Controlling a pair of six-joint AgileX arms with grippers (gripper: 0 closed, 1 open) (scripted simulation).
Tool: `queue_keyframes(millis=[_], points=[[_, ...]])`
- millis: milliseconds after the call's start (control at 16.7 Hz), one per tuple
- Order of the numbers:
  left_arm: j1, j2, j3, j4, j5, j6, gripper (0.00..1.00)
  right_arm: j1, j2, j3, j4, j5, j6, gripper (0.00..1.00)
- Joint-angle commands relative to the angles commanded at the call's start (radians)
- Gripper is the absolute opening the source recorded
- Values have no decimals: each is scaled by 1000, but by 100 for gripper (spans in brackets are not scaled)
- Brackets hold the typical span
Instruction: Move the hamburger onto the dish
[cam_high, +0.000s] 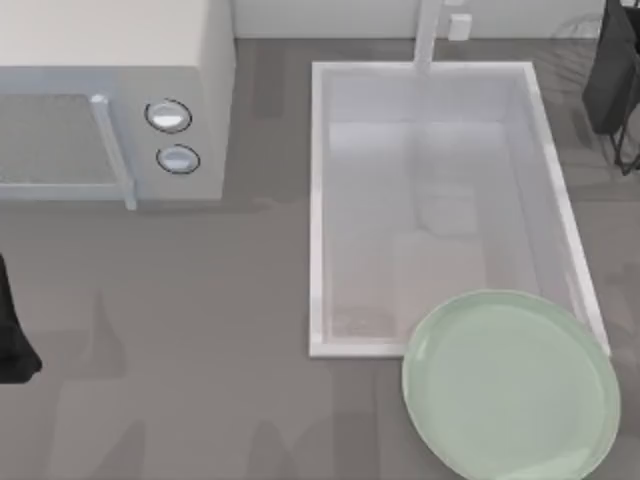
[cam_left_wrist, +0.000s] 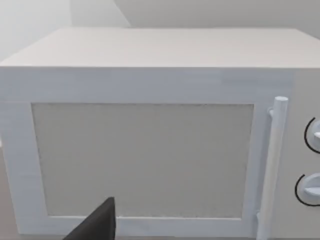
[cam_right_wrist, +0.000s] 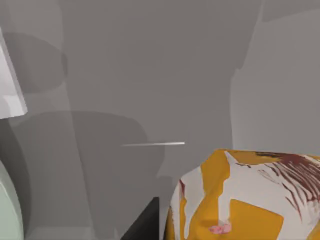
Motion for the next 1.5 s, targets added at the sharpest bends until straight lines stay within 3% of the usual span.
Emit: queue_keyframes(millis=[300,540,780,1200,1500], points=[[0,0,0,0,0,0,100,59,5,21,17,16,-103,0],[0,0,0,0,0,0,100,194,25,58,41,44,-374,0],[0,0,0,0,0,0,100,360,77,86,39,62,-815,0],[0,0,0,0,0,0,100,612,182,91,-13,45,-1787,0],[0,0,0,0,0,0,100,722,207,104,-36,25,-2276,0]])
